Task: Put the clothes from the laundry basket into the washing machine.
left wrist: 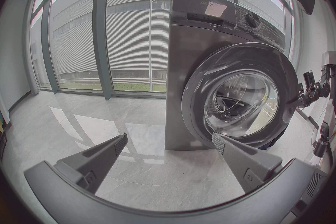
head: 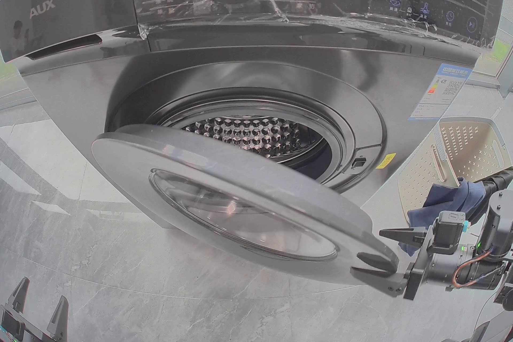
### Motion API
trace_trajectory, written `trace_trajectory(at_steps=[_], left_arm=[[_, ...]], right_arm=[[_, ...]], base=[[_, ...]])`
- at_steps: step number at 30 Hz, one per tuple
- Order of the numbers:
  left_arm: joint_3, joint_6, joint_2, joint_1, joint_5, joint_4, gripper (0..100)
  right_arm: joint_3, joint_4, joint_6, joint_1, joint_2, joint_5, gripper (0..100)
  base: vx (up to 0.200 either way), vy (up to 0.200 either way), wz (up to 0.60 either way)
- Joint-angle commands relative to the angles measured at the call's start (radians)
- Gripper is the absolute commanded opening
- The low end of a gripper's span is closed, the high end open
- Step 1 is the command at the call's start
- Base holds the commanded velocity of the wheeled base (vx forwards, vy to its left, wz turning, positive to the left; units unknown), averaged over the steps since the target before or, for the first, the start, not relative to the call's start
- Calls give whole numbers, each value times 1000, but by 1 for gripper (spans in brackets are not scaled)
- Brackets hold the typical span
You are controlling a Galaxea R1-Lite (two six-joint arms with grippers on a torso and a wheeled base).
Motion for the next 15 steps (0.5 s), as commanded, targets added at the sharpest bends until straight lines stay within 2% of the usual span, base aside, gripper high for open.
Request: trace_trajectory(at_steps=[1,2,11,15], left_arm=[[16,-1,-15,0,0,0,100],[16,-1,-15,0,0,0,100],[16,-1,-15,0,0,0,100],[16,-1,-15,0,0,0,100]], right_arm=[[-22,-26,0,-38,13,-4,100],[-22,-31,0,-37,19,-4,100],[-11,-36,-2,-6,50,-5,100],[4,-36,1,21,48,-5,100]], base=[[0,0,0],[0,0,0],[-200,0,0],[0,0,0]])
